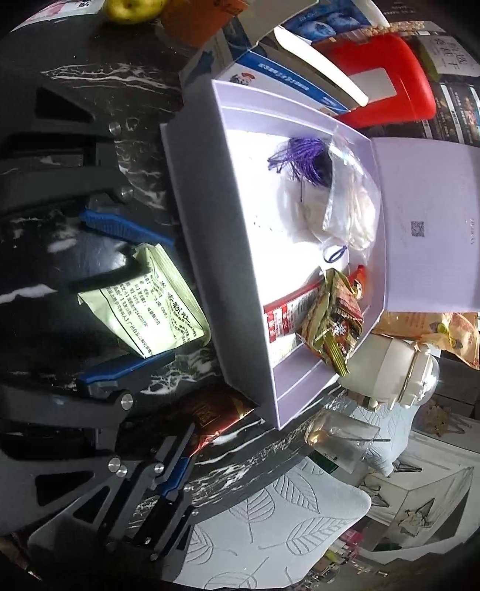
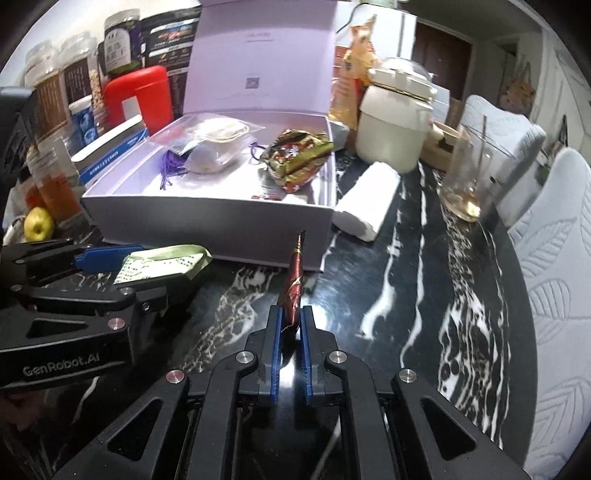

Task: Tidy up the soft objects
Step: 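Lift both held packets and carry them over the lavender box, then lower both packets into the box and open both tools, then withdraw both tools up and away from the lavender box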

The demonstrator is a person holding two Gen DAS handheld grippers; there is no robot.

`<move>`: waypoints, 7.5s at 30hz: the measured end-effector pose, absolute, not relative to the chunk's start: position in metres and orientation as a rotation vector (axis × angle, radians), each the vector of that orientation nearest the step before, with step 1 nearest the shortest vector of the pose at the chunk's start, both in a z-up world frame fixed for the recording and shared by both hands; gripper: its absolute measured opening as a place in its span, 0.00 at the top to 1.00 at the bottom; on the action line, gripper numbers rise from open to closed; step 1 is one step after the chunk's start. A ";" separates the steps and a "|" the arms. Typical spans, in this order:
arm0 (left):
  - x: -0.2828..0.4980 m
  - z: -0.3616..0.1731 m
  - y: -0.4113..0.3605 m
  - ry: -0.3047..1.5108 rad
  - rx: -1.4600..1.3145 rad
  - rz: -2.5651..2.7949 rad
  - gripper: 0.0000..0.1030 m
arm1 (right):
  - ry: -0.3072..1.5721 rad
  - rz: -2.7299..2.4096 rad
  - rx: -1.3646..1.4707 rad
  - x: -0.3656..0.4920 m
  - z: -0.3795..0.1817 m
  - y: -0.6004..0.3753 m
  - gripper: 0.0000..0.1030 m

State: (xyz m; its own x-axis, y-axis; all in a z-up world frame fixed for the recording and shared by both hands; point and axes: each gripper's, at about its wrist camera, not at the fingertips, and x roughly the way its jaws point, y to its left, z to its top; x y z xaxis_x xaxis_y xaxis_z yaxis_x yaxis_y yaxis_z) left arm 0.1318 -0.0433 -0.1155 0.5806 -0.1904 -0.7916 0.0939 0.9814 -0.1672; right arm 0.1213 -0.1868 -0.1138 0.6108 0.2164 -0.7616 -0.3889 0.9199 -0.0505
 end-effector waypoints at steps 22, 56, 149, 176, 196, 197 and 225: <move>0.110 -0.103 -0.031 0.892 -0.106 -0.167 0.46 | 0.883 0.339 -0.192 0.122 -0.114 -0.175 0.89; -0.016 -0.049 -0.012 0.727 -0.062 -0.208 0.46 | 0.799 0.368 -0.044 -0.036 -0.069 -0.172 0.89; 0.290 -0.017 -0.019 0.709 0.009 -0.113 0.46 | 0.627 0.529 -0.085 0.264 -0.009 -0.170 0.89; 0.337 -0.090 -0.030 0.983 0.025 -0.162 0.46 | 0.855 0.594 -0.048 0.307 -0.079 -0.157 0.89; 0.347 -0.104 -0.044 1.045 0.077 -0.078 0.46 | 0.904 0.543 -0.084 0.311 -0.090 -0.151 0.82; 0.347 -0.103 -0.044 1.044 0.074 -0.075 0.46 | 0.903 0.545 -0.077 0.311 -0.087 -0.156 0.80; 0.312 -0.033 -0.032 0.906 0.029 -0.032 0.23 | 0.796 0.503 -0.036 0.288 -0.031 -0.176 0.67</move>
State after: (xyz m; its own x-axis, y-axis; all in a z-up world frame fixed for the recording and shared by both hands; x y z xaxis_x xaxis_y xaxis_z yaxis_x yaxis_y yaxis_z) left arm 0.3116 -0.0325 -0.0334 0.6162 -0.0159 -0.7875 0.0405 0.9991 0.0115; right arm 0.2877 -0.1762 -0.0313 0.5889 0.4181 -0.6916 -0.4450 0.8821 0.1543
